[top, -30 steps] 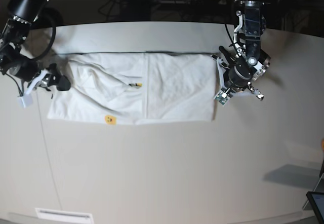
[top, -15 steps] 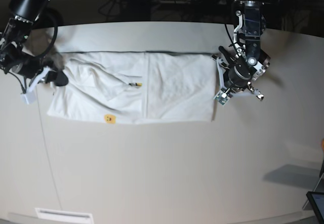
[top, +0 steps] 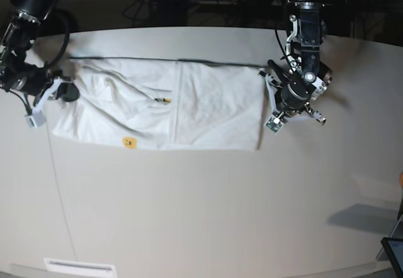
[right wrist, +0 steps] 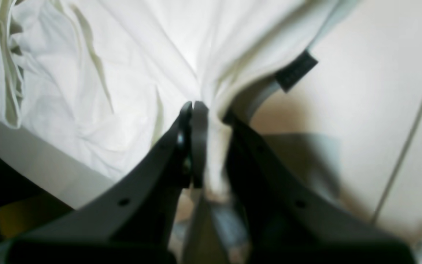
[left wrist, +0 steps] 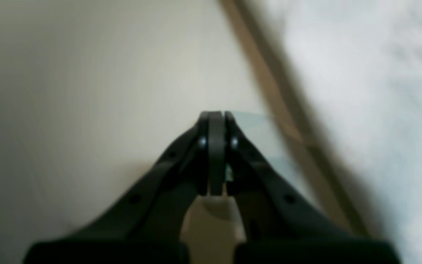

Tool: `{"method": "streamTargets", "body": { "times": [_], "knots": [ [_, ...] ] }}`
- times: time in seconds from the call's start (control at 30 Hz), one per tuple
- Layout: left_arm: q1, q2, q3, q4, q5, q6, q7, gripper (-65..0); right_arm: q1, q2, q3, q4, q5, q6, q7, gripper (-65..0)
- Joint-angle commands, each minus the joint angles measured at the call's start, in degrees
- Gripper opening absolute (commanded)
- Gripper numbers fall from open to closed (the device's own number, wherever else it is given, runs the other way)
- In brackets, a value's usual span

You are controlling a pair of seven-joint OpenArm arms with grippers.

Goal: Fold the T-shirt properly
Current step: 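Grasp the folded edge with the left gripper and drag it toward the right gripper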

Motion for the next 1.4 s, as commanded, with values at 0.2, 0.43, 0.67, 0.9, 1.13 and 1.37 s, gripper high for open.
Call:
{"method": "streamTargets", "body": {
  "times": [0.2, 0.43, 0.67, 0.9, 1.13, 1.37],
  "knots": [
    [-0.04, 0.2, 9.32, -0.92, -0.05, -0.44, 0.4, -65.0, -0.14, 0.87, 0.24, 7.19, 0.96, -4.04, 1.03, -64.9],
    [-0.13, 2.22, 12.84, -0.92, 0.48, -0.27, 0.58, -65.0, -0.93, 0.87, 0.24, 11.06, 0.69, -4.39, 1.03, -64.9],
    [-0.31, 4.33, 12.93, -0.92, 0.57, -0.27, 0.67, -65.0, -0.93, 0.96, 0.24, 12.82, 0.78, -9.4, 1.03, -64.9],
    [-1.98, 4.68, 13.02, -5.31, 0.13, -0.36, 0.67, -65.0, -0.84, 1.05, 0.24, 18.71, 0.69, -13.01, 1.03, -64.9],
    [-3.91, 6.7, 13.02, -7.6, 0.57, -0.36, 0.58, -65.0, -0.75, 1.13, 0.24, 20.11, 0.69, -16.61, 1.03, -65.0],
    [-6.81, 7.93, 20.84, -10.59, 0.48, -0.18, 0.93, -65.0, -0.49, 1.05, 0.24, 21.17, 0.69, -19.07, 1.12, -65.0]
  ]
}}
